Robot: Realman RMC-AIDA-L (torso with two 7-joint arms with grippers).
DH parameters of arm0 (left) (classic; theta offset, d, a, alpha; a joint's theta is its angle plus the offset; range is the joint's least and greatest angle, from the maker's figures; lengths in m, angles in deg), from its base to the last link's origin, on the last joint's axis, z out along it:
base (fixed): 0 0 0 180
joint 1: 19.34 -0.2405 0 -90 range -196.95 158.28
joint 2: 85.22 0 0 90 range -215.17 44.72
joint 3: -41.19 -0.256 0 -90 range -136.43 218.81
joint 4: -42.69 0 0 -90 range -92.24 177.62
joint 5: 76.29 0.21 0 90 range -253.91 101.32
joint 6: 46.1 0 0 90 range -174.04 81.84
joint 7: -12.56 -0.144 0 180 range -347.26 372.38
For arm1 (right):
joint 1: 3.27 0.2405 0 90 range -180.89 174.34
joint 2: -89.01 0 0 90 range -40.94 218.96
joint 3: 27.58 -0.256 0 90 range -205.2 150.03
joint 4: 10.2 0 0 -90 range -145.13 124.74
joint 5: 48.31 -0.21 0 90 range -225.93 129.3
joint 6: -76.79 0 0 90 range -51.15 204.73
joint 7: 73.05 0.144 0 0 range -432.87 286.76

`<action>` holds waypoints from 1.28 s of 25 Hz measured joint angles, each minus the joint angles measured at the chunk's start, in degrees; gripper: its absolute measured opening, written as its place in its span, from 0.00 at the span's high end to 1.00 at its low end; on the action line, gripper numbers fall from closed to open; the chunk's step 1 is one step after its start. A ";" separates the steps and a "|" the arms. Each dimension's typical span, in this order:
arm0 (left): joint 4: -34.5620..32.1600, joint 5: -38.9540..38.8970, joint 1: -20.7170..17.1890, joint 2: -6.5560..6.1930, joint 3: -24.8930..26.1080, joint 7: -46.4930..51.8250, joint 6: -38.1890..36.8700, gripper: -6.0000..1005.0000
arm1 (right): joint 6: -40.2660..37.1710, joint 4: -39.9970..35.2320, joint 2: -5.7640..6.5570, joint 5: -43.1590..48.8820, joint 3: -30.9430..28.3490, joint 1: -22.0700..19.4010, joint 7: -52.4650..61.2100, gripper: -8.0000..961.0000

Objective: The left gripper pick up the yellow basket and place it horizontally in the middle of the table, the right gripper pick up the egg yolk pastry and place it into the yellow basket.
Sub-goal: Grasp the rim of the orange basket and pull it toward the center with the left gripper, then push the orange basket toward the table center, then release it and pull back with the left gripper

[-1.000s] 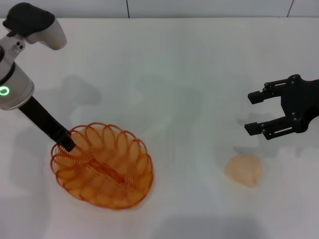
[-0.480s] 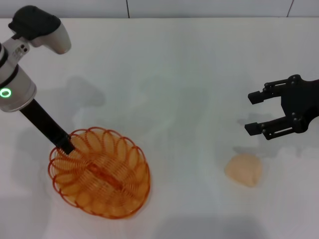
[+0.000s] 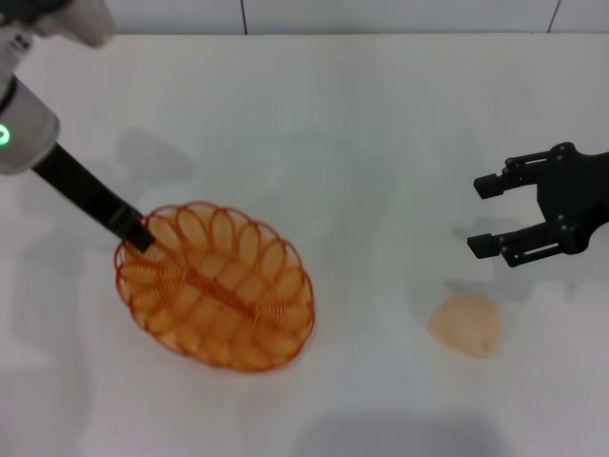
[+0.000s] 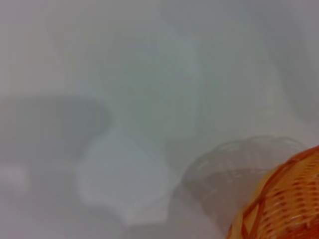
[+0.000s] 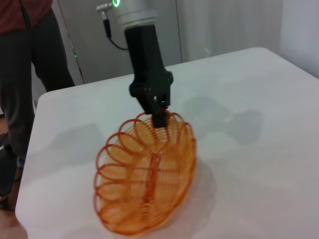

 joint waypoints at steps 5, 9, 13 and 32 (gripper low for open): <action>-0.01 0.04 0.96 -0.96 2.89 3.30 -0.79 0.91 | -0.14 0.00 0.08 -0.60 -0.04 0.00 0.00 0.20; -0.01 0.19 1.69 -1.10 3.03 7.97 -0.12 0.92 | -0.13 -0.03 0.16 -0.62 -0.09 0.00 0.00 0.20; 0.08 -0.13 1.75 -1.04 4.53 11.89 1.49 0.92 | -0.20 -0.06 0.17 -0.69 -0.09 0.00 0.00 0.20; 7.15 -7.49 0.84 0.01 7.48 25.71 6.35 0.92 | -3.20 -0.20 0.13 -3.02 -0.09 -0.39 -2.94 0.20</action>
